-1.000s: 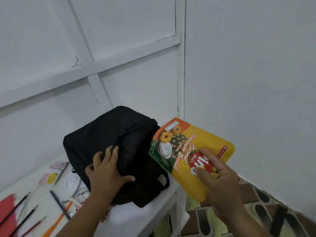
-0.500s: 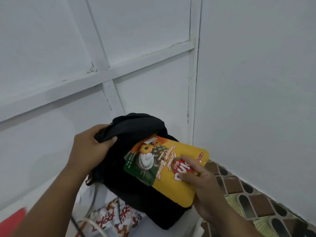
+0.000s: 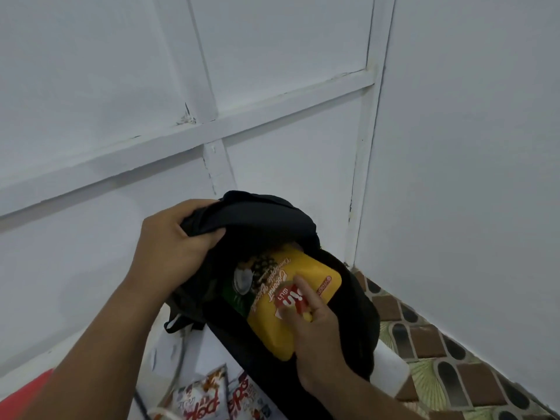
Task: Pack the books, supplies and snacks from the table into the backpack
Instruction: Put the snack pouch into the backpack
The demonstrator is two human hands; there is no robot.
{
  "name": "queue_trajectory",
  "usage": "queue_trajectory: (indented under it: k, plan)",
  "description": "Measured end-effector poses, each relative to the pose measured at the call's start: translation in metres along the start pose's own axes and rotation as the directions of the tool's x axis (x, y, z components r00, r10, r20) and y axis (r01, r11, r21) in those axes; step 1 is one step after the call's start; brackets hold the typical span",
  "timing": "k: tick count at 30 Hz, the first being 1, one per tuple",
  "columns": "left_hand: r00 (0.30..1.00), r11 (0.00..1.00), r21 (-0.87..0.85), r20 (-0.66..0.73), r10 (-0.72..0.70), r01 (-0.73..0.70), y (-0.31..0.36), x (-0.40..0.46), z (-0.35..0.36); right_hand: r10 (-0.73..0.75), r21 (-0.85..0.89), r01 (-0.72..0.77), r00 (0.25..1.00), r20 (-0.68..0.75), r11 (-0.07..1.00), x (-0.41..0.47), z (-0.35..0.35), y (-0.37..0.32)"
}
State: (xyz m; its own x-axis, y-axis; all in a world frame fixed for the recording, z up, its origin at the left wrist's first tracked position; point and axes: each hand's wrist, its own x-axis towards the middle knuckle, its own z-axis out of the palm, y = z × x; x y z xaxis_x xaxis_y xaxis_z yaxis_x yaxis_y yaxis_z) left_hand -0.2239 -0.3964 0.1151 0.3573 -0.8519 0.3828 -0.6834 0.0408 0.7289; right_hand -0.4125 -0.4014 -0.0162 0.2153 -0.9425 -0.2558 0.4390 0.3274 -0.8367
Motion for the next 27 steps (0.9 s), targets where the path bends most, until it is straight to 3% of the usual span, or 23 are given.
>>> queue_trajectory:
  k: [3,7,14,16,18,21,23,27]
  plan:
    - [0.997,0.997,-0.010,-0.009,-0.072,0.072,0.001,0.000,0.006,0.095,0.019,-0.095,0.995,-0.039,0.995,0.015,-0.005,0.001]
    - [0.992,0.992,-0.016,-0.029,-0.123,0.123,0.006,0.001,0.008,0.202,0.139,-0.201,0.979,0.011,0.970,0.026,-0.003,-0.007]
    - [0.992,0.993,0.026,-0.056,-0.113,0.115,0.018,-0.003,0.011,0.301,0.297,-0.298,0.953,0.038,0.907,0.044,0.024,-0.012]
    - [0.994,0.993,0.059,-0.049,-0.100,0.103,0.020,-0.005,0.011,0.254,0.195,-0.263,0.965,0.068,0.945,0.054,0.039,-0.010]
    - [0.993,0.991,0.066,-0.040,-0.113,0.115,0.022,-0.008,0.013,0.167,-0.080,-0.157,0.976,0.140,0.984,0.063,0.052,-0.001]
    - [0.988,0.986,0.075,-0.049,-0.147,0.150,0.021,-0.011,0.011,0.157,-0.377,-0.046,0.951,0.268,0.925,0.070,0.053,0.004]
    - [0.983,0.982,0.062,-0.051,-0.176,0.179,0.018,-0.014,0.009,0.144,-0.373,-0.030,0.949,0.282,0.927,0.075,0.040,0.003]
    - [0.975,0.975,0.038,-0.053,-0.218,0.220,0.011,-0.020,0.011,0.196,-0.236,-0.139,0.951,0.238,0.962,0.072,0.006,-0.005]
